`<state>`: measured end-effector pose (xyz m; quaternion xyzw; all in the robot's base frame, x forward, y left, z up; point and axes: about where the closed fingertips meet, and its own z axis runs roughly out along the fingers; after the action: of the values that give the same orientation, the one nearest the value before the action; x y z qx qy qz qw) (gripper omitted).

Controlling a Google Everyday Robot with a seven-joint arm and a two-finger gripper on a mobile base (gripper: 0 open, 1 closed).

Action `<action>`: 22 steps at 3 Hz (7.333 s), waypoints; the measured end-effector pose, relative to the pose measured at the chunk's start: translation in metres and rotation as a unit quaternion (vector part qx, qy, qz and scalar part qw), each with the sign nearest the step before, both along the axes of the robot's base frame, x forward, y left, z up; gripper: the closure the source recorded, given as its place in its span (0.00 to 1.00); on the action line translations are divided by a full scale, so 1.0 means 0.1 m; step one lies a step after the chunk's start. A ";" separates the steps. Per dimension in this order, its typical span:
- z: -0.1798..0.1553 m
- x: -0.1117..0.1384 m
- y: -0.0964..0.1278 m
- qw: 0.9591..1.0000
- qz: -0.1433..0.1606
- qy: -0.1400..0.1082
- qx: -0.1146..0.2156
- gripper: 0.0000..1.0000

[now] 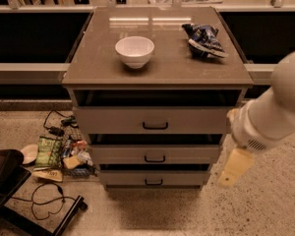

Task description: Open bottom drawer

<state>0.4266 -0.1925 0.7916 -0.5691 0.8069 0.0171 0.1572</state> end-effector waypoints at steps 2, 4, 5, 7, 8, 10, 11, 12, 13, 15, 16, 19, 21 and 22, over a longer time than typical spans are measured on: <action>-1.61 0.18 0.27 1.000 -0.002 0.016 0.019 0.00; -1.62 0.30 0.30 1.000 -0.004 -0.005 0.026 0.00; -1.96 0.37 0.45 1.000 0.003 0.003 0.021 0.00; -3.28 0.75 0.73 0.999 0.033 0.011 0.017 0.00; -3.83 0.92 0.76 0.998 0.054 0.012 0.002 0.00; -4.79 1.07 0.78 0.997 0.053 0.050 0.017 0.00; -4.91 1.23 0.80 0.997 0.052 0.050 0.026 0.00; -5.12 1.20 0.77 0.997 0.047 0.057 -0.001 0.00; -5.32 1.23 0.61 0.996 0.047 0.056 -0.040 0.00; -5.64 1.35 0.27 0.993 0.061 0.040 -0.095 0.00; -5.76 1.48 0.21 0.993 0.063 0.027 -0.098 0.00; -6.22 1.76 0.21 0.993 0.079 -0.002 -0.087 0.00; -6.18 1.93 0.16 0.993 0.084 -0.024 -0.085 0.00; -6.19 1.92 0.16 0.993 0.084 -0.023 -0.085 0.16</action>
Offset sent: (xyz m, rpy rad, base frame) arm 0.0592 0.0543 -0.2448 0.0652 -0.0233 0.0189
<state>0.6181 -0.1764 0.1721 -0.6464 0.7510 -0.0512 0.1248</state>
